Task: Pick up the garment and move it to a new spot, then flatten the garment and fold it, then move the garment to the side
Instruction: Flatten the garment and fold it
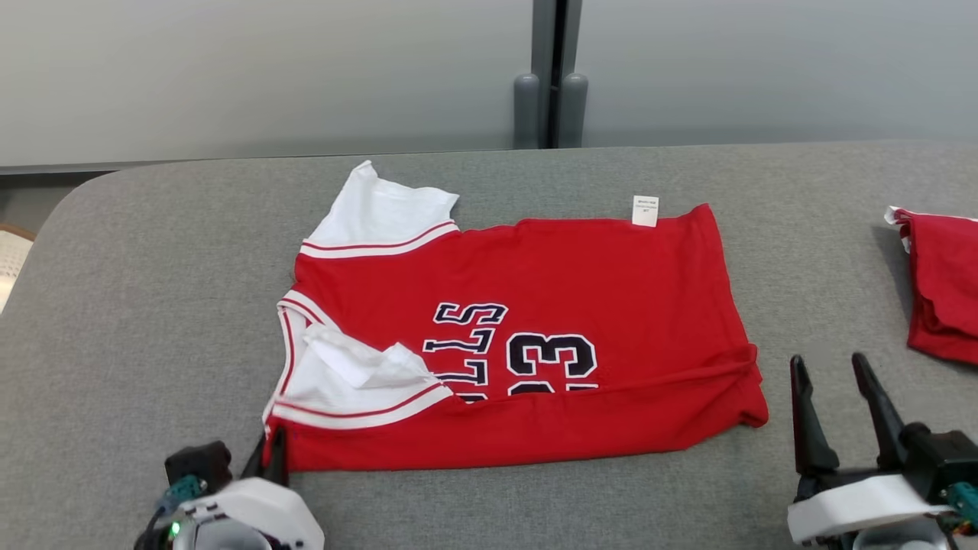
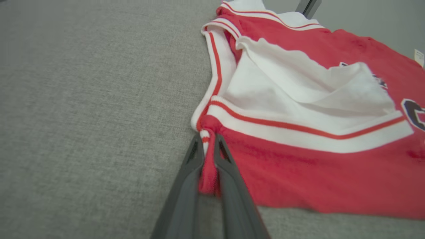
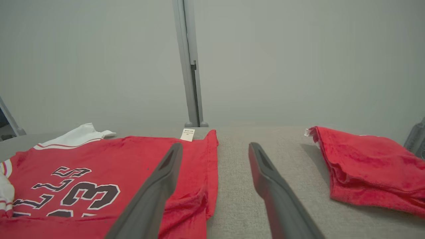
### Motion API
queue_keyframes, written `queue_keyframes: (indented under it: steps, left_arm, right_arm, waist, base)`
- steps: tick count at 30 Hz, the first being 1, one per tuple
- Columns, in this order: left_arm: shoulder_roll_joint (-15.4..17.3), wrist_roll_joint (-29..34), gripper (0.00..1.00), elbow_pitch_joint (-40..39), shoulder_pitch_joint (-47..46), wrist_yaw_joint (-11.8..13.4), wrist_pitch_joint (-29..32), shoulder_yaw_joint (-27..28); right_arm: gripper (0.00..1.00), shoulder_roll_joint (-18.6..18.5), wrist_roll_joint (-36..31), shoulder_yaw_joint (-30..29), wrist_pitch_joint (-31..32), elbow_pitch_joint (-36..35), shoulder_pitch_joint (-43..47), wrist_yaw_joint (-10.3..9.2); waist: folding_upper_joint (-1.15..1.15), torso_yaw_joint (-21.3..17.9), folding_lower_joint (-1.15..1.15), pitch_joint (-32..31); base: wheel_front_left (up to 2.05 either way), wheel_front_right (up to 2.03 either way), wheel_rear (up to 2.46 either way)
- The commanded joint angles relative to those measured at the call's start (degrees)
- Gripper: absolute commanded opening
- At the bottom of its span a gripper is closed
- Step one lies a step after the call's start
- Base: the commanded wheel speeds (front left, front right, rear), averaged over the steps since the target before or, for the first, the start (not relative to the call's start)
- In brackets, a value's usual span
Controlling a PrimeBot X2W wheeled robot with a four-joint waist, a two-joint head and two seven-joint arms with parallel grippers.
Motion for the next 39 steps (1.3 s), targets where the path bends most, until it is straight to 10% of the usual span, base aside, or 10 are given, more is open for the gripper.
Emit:
queue_keyframes:
  steps: [1,22,23,25,39]
  left_arm:
    - [0.61,0.69,0.0,-2.44,-0.62,-0.24,-0.03,0.57]
    - [0.14,3.11,0.0,-17.38,4.68,-2.19,-0.08,-1.08]
    - [0.12,2.91,0.0,-17.42,4.68,-2.1,-0.08,-1.23]
    - [0.13,2.65,0.0,-17.48,4.63,-1.97,-0.08,-1.49]
    - [0.19,2.36,0.0,-18.59,6.92,-1.35,-0.09,-0.81]
  right_arm:
    - [1.0,0.24,-0.16,-0.24,-0.13,1.37,-0.77,-0.03]
    - [1.0,2.61,13.36,0.81,7.86,26.71,-11.41,-0.03]
    - [0.95,2.5,13.63,1.26,7.96,27.4,-11.74,-0.03]
    - [0.0,2.15,13.69,2.23,7.3,28.28,-12.35,-0.03]
    - [0.0,-2.31,14.41,3.48,6.84,29.09,-11.29,-0.08]
  waist:
    - [0.0,0.64,0.0,-0.04]
    - [0.0,4.84,0.0,0.9]
    - [0.0,4.86,0.0,0.97]
    - [0.0,4.88,0.0,1.04]
    - [0.0,3.1,0.0,-1.04]
  base:
    - [0.0,0.0,0.0]
    - [0.0,0.0,0.0]
    - [0.0,0.0,0.0]
    - [0.0,0.0,0.0]
    - [0.0,0.0,0.0]
